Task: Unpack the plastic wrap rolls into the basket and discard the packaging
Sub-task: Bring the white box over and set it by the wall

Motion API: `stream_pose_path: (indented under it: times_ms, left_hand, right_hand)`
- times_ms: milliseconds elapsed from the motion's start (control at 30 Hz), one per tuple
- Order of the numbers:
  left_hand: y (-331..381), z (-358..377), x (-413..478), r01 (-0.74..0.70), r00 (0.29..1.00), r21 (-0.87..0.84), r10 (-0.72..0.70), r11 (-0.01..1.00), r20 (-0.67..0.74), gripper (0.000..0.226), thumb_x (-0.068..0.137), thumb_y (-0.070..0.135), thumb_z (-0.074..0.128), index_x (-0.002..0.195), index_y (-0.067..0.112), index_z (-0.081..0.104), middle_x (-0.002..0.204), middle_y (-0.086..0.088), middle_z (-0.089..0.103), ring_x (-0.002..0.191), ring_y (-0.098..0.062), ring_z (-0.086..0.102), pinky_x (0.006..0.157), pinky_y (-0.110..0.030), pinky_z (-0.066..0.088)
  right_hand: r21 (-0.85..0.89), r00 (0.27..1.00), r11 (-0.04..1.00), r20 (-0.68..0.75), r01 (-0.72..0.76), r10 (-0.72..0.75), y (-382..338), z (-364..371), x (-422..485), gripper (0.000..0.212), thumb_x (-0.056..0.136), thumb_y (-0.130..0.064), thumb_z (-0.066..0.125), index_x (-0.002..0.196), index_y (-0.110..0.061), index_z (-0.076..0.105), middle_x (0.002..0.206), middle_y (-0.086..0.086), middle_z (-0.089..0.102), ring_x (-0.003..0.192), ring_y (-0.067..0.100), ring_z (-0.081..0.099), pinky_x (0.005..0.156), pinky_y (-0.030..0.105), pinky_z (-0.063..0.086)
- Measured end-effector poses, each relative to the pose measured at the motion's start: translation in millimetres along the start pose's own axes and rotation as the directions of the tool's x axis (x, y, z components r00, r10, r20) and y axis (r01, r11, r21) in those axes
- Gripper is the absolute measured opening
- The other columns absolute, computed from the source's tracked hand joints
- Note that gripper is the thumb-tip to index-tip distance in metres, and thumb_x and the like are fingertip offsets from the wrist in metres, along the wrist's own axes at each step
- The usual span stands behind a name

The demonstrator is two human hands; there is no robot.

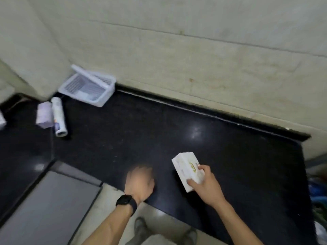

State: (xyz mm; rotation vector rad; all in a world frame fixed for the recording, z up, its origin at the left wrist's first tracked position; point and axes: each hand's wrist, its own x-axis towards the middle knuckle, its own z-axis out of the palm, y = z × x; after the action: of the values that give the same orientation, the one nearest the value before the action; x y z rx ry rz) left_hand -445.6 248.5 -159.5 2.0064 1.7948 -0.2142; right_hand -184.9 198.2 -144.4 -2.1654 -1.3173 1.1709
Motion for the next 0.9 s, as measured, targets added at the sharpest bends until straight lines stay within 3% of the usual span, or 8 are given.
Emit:
stream_pose_path:
  times_ms: [167, 300, 533, 667, 900]
  left_hand:
    - [-137, -25, -57, 0.309, 0.945, -0.092, -0.317, 0.947, -0.084, 0.053, 0.092, 0.047, 0.038, 0.143, 0.035, 0.042, 0.148, 0.004, 0.046, 0.141, -0.023, 0.032, 0.116, -0.044, 0.023]
    - [-233, -41, -96, 0.441, 0.877, -0.179, -0.465, 0.879, -0.120, 0.050, 0.092, 0.049, 0.038, 0.140, 0.034, 0.045, 0.145, 0.003, 0.049, 0.139, -0.023, 0.035, 0.115, -0.045, 0.024]
    - [-373, -63, -128, 0.524, 0.805, -0.272, -0.574, 0.807, -0.151, 0.052, 0.096, 0.050, 0.037, 0.141, 0.025, 0.044, 0.148, -0.002, 0.045, 0.140, -0.026, 0.033, 0.116, -0.044, 0.023]
    - [-424, -78, -134, 0.540, 0.766, -0.341, -0.617, 0.769, -0.180, 0.052, 0.097, 0.048, 0.039, 0.145, 0.030, 0.039, 0.153, 0.002, 0.038, 0.146, -0.025, 0.023, 0.119, -0.048, 0.015]
    - [-496, -98, -96, 0.569, 0.717, -0.420, -0.677, 0.707, -0.168, 0.050, 0.095, 0.047, 0.043, 0.142, 0.033, 0.043, 0.150, 0.004, 0.043, 0.143, -0.023, 0.029, 0.118, -0.044, 0.022]
  right_hand:
    - [-0.181, 0.943, 0.942, 0.232, 0.281, -0.237, -111, 100, -1, 0.071, 0.069, -0.062, 0.064, 0.130, -0.042, 0.032, 0.126, 0.001, 0.052, 0.106, 0.024, 0.054, 0.083, 0.036, 0.047]
    - [-0.244, 0.879, 0.868, 0.328, 0.432, -0.346, -191, 181, -12, 0.071, 0.070, -0.063, 0.061, 0.131, -0.043, 0.031, 0.127, -0.002, 0.050, 0.106, 0.022, 0.051, 0.083, 0.039, 0.048]
    - [-0.271, 0.813, 0.795, 0.408, 0.542, -0.415, -290, 306, -35, 0.071, 0.071, -0.063, 0.059, 0.132, -0.042, 0.031, 0.129, 0.000, 0.051, 0.108, 0.024, 0.052, 0.085, 0.042, 0.050]
    - [-0.296, 0.799, 0.771, 0.433, 0.564, -0.418, -332, 351, -40, 0.070, 0.069, -0.064, 0.058, 0.129, -0.044, 0.030, 0.127, -0.001, 0.052, 0.107, 0.025, 0.053, 0.085, 0.044, 0.050]
    - [-0.340, 0.779, 0.725, 0.459, 0.598, -0.428, -408, 413, 1, 0.069, 0.069, -0.065, 0.057, 0.129, -0.042, 0.032, 0.126, -0.001, 0.053, 0.107, 0.025, 0.053, 0.084, 0.042, 0.050]
